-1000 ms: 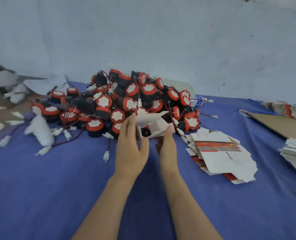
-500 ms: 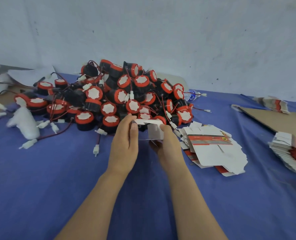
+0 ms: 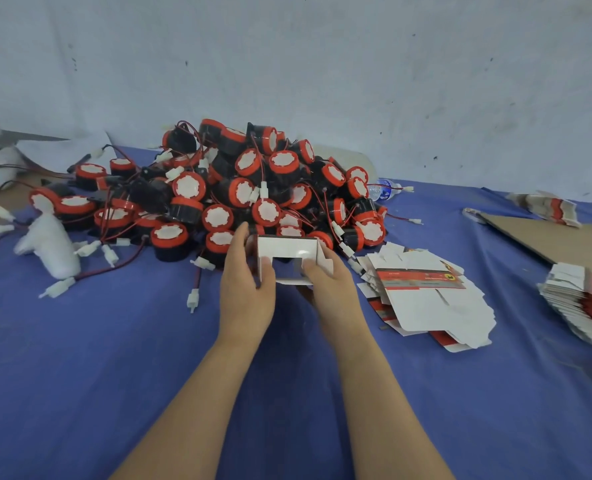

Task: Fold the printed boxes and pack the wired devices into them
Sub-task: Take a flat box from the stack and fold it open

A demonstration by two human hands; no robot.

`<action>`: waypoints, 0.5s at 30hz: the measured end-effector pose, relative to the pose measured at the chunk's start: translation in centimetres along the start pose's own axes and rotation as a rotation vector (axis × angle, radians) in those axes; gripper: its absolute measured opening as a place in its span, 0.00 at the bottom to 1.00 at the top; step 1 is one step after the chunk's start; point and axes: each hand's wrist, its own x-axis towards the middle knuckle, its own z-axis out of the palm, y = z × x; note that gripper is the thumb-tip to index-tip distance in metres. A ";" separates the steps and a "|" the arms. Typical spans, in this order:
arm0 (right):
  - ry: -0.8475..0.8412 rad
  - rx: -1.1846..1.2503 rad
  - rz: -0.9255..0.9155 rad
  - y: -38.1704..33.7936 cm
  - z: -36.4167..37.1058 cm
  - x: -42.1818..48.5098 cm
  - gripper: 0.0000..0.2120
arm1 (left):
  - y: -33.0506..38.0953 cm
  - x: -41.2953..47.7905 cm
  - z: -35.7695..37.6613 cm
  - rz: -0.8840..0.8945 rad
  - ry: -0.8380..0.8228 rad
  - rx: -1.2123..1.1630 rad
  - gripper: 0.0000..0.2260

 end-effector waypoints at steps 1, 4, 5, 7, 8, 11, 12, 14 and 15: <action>0.033 -0.003 0.014 0.1 -0.1 0.2 0.14 | 0.0 0.1 0.0 -0.013 -0.002 -0.011 0.24; 0.111 0.012 0.010 0.2 0.0 0.0 0.14 | -0.1 0.4 0.2 -0.014 -0.033 -0.012 0.21; 0.117 -0.032 -0.022 0.3 0.2 0.0 0.12 | 0.0 0.5 0.2 -0.022 -0.035 -0.044 0.20; 0.048 -0.098 -0.064 0.1 0.6 -0.1 0.07 | 0.3 0.8 -0.1 -0.073 -0.014 -0.146 0.19; -0.024 -0.056 -0.057 -0.1 0.8 -0.1 0.06 | 0.4 1.0 -0.2 -0.103 0.004 -0.210 0.19; -0.223 0.193 0.068 -1.3 0.4 0.3 0.13 | 0.3 1.4 -0.6 -0.201 0.043 -0.432 0.19; -0.271 0.190 0.035 -1.2 0.1 0.3 0.15 | 0.3 1.4 -0.8 -0.222 0.041 -0.475 0.20; -0.296 0.083 -0.068 -0.7 -0.2 -0.1 0.18 | 0.6 1.6 -0.8 -0.215 0.033 -0.487 0.20; -0.268 0.030 -0.083 -0.4 -0.2 -0.2 0.20 | 0.7 1.6 -0.8 -0.191 0.030 -0.447 0.20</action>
